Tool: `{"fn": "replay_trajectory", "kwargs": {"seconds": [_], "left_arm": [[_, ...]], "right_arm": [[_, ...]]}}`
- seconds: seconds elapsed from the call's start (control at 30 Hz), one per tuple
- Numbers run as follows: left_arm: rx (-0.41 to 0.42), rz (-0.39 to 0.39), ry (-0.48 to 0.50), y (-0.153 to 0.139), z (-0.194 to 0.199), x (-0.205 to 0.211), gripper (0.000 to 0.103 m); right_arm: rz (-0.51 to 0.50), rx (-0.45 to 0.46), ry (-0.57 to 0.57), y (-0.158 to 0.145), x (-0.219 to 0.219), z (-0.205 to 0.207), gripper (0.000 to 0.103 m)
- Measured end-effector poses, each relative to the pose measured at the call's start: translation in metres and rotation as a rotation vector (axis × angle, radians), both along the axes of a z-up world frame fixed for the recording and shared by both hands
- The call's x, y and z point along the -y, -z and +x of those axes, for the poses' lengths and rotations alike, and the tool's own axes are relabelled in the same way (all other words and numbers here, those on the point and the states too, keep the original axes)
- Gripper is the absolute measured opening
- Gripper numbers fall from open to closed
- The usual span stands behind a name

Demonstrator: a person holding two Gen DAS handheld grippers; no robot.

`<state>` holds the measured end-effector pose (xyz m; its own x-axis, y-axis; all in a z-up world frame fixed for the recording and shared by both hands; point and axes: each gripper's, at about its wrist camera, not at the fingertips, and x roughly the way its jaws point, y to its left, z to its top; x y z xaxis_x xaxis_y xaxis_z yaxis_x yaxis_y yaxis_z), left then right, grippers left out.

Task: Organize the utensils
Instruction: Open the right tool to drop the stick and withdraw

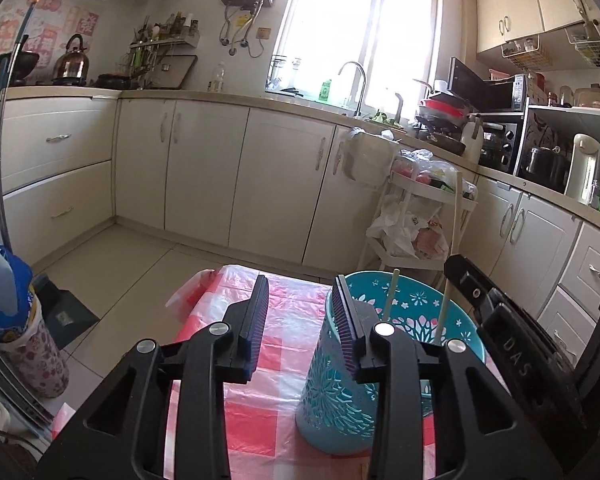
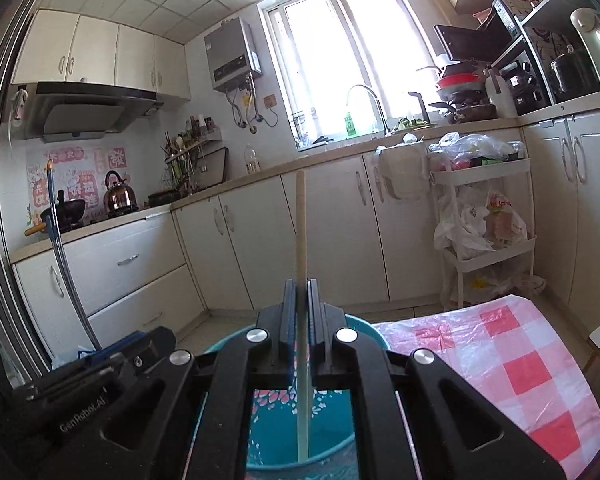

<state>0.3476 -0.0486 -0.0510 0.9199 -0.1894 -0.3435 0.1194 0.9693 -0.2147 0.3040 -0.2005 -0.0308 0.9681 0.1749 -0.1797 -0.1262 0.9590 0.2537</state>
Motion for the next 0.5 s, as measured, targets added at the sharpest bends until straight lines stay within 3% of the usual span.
{"fn": "replay_trajectory", "kwargs": {"seconds": [0.07, 0.13, 0.37, 0.5], "left_arm": [[-0.002, 0.0, 0.003, -0.001, -0.003, 0.001, 0.032], [-0.006, 0.001, 0.003, -0.001, -0.006, 0.002, 0.034], [-0.02, 0.004, 0.005, 0.001, -0.018, 0.002, 0.036], [-0.034, 0.01, 0.006, 0.004, -0.027, 0.0, 0.037]], "right_arm": [[-0.015, -0.011, -0.006, 0.003, 0.002, -0.006, 0.009], [-0.019, -0.026, -0.018, 0.004, 0.004, -0.013, 0.025], [-0.019, -0.051, -0.029, 0.0, 0.017, -0.054, 0.026], [-0.022, -0.159, -0.021, 0.014, 0.025, -0.077, 0.026]]}}
